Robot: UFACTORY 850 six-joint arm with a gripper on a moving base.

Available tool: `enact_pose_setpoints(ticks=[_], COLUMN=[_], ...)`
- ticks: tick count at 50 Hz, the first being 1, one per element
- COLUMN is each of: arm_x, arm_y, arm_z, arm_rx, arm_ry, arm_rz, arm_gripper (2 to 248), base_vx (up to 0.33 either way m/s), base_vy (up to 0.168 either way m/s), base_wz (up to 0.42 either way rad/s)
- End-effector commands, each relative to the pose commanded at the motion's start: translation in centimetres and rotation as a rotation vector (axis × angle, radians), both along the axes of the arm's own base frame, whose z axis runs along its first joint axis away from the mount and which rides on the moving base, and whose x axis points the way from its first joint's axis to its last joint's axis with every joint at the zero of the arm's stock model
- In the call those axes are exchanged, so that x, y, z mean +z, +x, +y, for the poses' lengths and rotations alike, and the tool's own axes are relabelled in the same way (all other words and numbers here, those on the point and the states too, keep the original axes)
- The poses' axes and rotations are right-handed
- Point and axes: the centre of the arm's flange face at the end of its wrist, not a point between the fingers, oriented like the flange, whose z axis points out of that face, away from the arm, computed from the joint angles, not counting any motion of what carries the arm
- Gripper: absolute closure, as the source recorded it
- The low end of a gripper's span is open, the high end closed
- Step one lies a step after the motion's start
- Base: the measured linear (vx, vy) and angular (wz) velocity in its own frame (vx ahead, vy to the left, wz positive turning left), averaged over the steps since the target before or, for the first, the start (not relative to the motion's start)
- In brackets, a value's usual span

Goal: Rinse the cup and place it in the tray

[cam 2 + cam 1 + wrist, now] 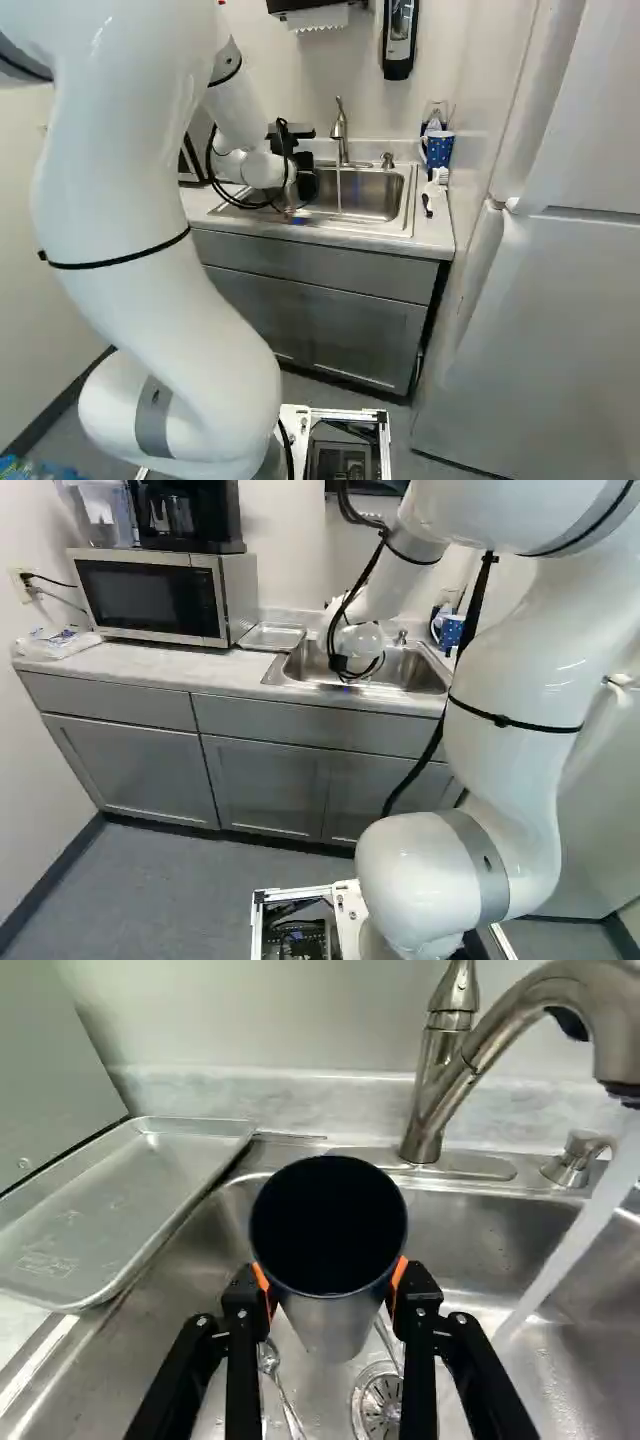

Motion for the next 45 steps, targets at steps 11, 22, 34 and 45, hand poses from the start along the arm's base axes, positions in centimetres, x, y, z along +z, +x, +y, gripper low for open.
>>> enact_pose_setpoints(ticks=[11,22,34,45], arm_x=[0.0,0.1,0.1,0.1], arm_y=[-0.9,-1.7,-2.6,-3.4], arm_z=[-1.1,-2.4,-3.7,-4.9], arm_rx=[-0.022,-0.046,-0.074,-0.1], arm_ry=[0.0,0.0,0.0,0.0], arm_rz=[0.002,0.004,0.006,0.007], arm_gripper=[126,126,126,126], base_vx=[0.0,0.0,0.0,0.0], base_vy=[0.0,0.0,0.0,0.0], base_wz=[0.0,0.0,0.0,0.0])
